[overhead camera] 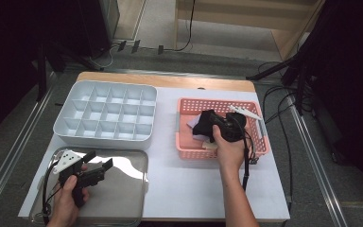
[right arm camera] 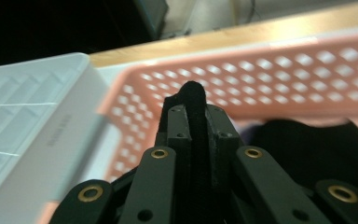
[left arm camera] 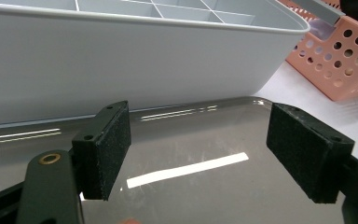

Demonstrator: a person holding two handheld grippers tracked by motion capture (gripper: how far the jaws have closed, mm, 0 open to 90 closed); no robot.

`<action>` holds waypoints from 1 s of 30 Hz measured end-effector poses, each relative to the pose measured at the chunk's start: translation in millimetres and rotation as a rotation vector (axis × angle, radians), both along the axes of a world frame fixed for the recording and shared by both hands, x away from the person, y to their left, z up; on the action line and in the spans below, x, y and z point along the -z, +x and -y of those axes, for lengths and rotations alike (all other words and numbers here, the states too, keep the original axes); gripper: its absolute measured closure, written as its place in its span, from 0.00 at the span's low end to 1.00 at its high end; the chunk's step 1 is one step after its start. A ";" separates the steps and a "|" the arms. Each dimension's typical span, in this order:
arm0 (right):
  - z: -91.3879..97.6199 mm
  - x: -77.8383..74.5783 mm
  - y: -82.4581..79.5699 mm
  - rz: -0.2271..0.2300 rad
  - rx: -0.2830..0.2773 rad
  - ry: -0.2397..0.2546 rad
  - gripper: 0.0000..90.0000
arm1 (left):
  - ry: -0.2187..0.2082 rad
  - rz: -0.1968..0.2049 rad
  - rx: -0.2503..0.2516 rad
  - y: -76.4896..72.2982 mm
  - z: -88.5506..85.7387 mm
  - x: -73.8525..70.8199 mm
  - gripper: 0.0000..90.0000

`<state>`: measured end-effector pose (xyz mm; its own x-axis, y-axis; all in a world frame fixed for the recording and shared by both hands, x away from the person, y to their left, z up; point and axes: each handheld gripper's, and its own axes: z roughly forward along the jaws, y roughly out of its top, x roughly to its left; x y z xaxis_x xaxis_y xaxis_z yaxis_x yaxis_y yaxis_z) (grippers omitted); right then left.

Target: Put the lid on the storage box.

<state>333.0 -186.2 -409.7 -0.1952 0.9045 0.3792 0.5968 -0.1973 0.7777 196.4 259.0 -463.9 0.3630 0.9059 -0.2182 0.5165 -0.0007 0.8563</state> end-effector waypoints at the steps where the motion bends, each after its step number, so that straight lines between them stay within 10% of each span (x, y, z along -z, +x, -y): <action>1: 4.0 1.9 0.3 -0.018 0.009 0.005 0.90 | 0.001 -0.001 0.000 0.0 0.0 0.0 0.26; 8: 8.8 8.0 -0.4 -0.141 0.017 -0.065 0.82 | -0.005 -0.002 0.000 0.0 -0.6 -0.3 0.26; 23: 1.9 23.2 -2.0 -0.214 0.058 -0.097 0.32 | -0.008 0.001 -0.001 -0.1 -0.7 -0.3 0.26; 30: -4.2 31.9 2.3 -0.268 0.042 -0.140 0.35 | -0.008 0.003 -0.001 -0.3 -0.7 -0.4 0.26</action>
